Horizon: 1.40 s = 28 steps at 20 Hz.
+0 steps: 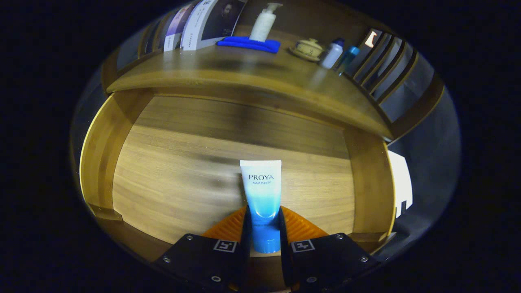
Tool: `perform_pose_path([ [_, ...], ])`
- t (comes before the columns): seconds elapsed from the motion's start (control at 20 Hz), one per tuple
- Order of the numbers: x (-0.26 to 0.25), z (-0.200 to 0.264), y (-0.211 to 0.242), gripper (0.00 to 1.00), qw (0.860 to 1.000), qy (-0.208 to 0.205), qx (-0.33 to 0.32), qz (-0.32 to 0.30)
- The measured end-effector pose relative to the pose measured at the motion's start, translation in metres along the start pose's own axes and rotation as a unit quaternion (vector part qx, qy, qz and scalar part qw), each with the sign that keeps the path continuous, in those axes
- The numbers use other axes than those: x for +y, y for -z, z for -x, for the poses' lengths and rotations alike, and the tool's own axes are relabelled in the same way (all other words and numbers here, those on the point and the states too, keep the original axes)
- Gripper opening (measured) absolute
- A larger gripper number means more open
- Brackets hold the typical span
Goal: Pull open the drawer, take out the items inside it, and place them on the countertop above the cabinet.
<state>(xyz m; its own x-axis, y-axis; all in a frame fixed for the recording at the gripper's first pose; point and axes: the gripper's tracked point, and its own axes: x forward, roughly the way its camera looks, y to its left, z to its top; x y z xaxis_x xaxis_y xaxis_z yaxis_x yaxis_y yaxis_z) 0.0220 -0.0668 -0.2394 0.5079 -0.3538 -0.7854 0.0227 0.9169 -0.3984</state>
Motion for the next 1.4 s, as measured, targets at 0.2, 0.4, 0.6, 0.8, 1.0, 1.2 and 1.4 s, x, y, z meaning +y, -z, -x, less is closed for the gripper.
perform_pose_path([
  [0.2,-0.012,0.032,-0.019,0.34,0.999,0.009,-0.043,-0.006],
  [0.4,-0.020,0.052,-0.058,0.34,0.995,0.020,-0.098,-0.010],
  [0.6,-0.018,0.058,-0.104,0.34,0.989,0.014,-0.145,-0.024],
  [0.8,-0.007,0.051,-0.149,0.34,0.980,-0.009,-0.195,-0.027],
  [1.0,-0.007,0.037,-0.184,0.34,0.972,-0.018,-0.230,-0.031],
  [1.2,-0.011,0.020,-0.220,0.34,0.962,-0.032,-0.266,-0.046],
  [1.4,-0.025,-0.004,-0.228,0.34,0.965,-0.027,-0.256,-0.054],
])
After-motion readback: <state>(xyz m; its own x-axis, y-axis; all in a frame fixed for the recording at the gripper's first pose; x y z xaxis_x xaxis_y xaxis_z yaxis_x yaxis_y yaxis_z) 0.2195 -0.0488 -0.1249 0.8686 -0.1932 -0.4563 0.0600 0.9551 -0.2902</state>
